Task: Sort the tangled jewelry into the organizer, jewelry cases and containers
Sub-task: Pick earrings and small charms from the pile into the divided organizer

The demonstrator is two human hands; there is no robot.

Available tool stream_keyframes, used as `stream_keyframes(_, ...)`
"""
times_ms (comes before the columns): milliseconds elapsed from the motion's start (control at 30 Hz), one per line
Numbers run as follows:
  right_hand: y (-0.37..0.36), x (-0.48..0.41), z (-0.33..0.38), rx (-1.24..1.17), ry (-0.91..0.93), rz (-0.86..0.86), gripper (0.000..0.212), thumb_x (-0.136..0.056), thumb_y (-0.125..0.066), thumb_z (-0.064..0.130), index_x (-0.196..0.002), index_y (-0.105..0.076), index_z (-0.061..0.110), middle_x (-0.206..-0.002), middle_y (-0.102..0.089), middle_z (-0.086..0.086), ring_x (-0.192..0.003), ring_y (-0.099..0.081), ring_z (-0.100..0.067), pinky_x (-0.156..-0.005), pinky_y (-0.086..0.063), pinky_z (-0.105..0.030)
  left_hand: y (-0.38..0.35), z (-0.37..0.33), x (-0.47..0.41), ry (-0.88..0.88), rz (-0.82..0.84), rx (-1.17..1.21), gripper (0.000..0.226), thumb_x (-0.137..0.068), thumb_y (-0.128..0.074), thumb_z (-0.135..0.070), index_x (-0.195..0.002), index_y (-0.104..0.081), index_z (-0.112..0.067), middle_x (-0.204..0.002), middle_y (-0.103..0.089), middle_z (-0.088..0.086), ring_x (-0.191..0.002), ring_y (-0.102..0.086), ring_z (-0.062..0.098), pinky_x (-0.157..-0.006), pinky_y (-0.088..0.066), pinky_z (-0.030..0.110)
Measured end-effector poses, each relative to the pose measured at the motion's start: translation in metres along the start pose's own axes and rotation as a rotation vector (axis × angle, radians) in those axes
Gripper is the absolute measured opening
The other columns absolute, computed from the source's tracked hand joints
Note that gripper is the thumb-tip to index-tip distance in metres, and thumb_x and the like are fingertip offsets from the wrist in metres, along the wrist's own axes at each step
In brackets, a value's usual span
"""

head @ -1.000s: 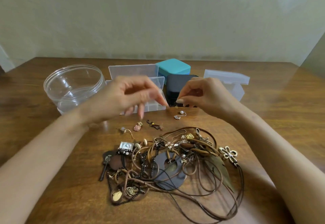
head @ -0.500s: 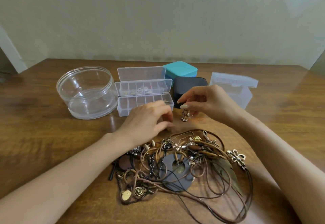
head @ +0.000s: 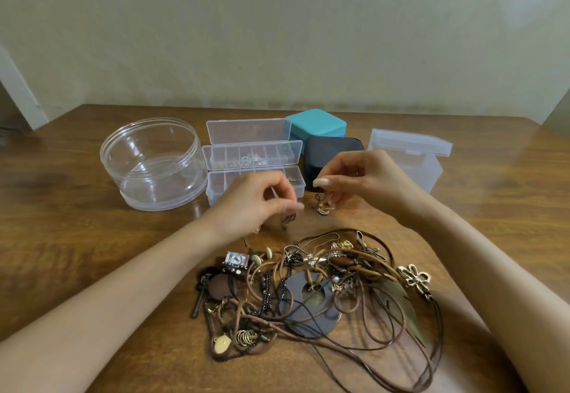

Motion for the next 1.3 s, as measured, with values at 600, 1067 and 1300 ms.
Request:
stream_keyframes(600, -0.018, 0.010, 0.030, -0.395, 0.173, 0.008, 0.016, -0.075, -0.068, 0.006, -0.088, -0.061, 0.003, -0.073, -0.066, -0.002, -0.058, -0.060, -0.012, -0.055, -0.054, -0.024, -0.001, -0.005, 0.006, 0.280, -0.040, 0.984, 0.025, -0.059, -0.070, -0.024, -0.077, -0.065, -0.008, -0.066, -0.055, -0.002, -0.051, -0.047, 0.001, -0.037, -0.031, 0.010)
stream_keyframes(1067, -0.019, 0.015, 0.036, -0.391, 0.386, -0.064, 0.013, -0.077, -0.066, 0.010, -0.088, -0.058, 0.007, -0.076, -0.065, -0.008, -0.056, -0.058, -0.017, -0.052, -0.053, -0.027, -0.003, -0.005, 0.005, 0.256, 0.121, 1.174, 0.053, -0.035, -0.093, -0.027, -0.079, -0.073, -0.007, -0.075, -0.063, 0.000, -0.052, -0.051, 0.003, -0.037, -0.035, 0.012)
stream_keyframes(1300, -0.020, 0.017, 0.036, -0.370, 0.432, -0.085, 0.013, -0.080, -0.063, 0.010, -0.092, -0.059, 0.007, -0.080, -0.067, -0.008, -0.059, -0.061, -0.017, -0.054, -0.056, -0.028, -0.001, -0.005, 0.005, 0.221, 0.040, 1.119, 0.054, -0.042, -0.090, -0.030, -0.086, -0.070, -0.006, -0.090, -0.052, 0.005, -0.057, -0.045, 0.004, -0.039, -0.031, 0.012)
Point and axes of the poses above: each hand's wrist, its own x-axis away from the middle knuckle, its own y-axis out of the back of the hand, z = x × y, the point moved 5 cm from there along -x, towards the middle knuckle
